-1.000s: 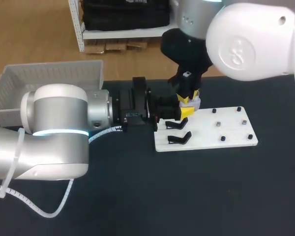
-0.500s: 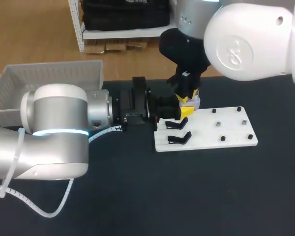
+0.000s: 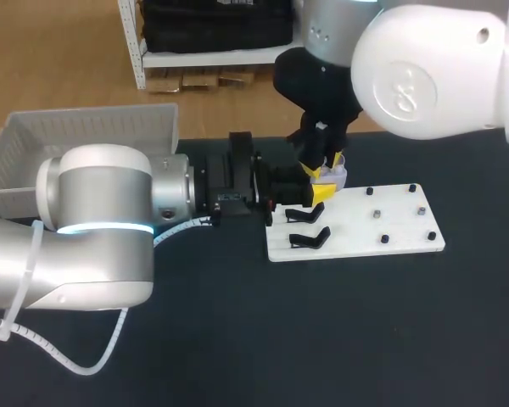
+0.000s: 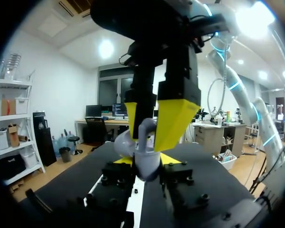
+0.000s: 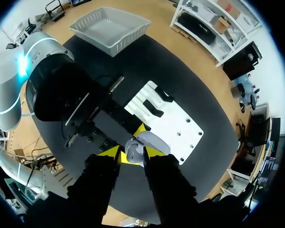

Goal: Pick up each earbud case from the left stands, insert the matching earbuds, close the lid, and place the case in the box.

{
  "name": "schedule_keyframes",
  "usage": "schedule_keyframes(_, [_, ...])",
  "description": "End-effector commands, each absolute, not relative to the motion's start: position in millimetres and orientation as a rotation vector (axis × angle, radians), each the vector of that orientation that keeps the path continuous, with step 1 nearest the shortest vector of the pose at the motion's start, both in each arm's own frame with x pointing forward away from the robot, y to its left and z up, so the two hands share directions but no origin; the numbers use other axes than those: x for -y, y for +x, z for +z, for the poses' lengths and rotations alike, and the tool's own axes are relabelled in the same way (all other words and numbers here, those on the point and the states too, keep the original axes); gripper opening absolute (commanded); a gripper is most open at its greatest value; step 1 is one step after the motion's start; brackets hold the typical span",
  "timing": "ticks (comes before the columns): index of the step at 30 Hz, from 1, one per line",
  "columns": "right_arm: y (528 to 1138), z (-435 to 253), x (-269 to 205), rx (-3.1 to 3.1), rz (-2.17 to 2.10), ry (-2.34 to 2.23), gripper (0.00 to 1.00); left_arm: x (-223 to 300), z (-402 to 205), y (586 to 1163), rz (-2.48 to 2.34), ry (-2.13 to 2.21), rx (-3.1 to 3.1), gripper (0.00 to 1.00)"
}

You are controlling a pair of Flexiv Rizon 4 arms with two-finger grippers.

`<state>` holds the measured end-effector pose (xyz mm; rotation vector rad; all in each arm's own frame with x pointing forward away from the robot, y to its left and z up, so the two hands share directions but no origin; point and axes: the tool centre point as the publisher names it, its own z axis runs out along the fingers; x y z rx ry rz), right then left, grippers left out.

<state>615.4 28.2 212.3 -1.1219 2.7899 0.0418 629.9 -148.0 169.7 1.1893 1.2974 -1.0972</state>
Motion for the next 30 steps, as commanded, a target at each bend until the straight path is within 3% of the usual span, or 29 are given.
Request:
schedule_keyframes(1, [615.8,212.7,-25.1,-2.790,0.038,-1.119,0.32,147.8,169.3,627.5,-1.088,1.178,-1.294,0.00])
schedule_keyframes(18, [612.4,240.2,-25.0,-2.751,0.095,-1.099,0.33,147.8,169.3,627.5,-1.088,1.178,-1.294,0.00])
schedule_keyframes(22, [629.7,252.7,-29.0,-2.717,0.161,-0.994,0.30,147.8,169.3,627.5,-1.088,1.178,-1.294,0.00])
schedule_keyframes(30, [669.3,234.7,-26.8,-2.727,0.130,-0.789,0.36,147.8,169.3,627.5,-1.088,1.178,-1.294,0.00])
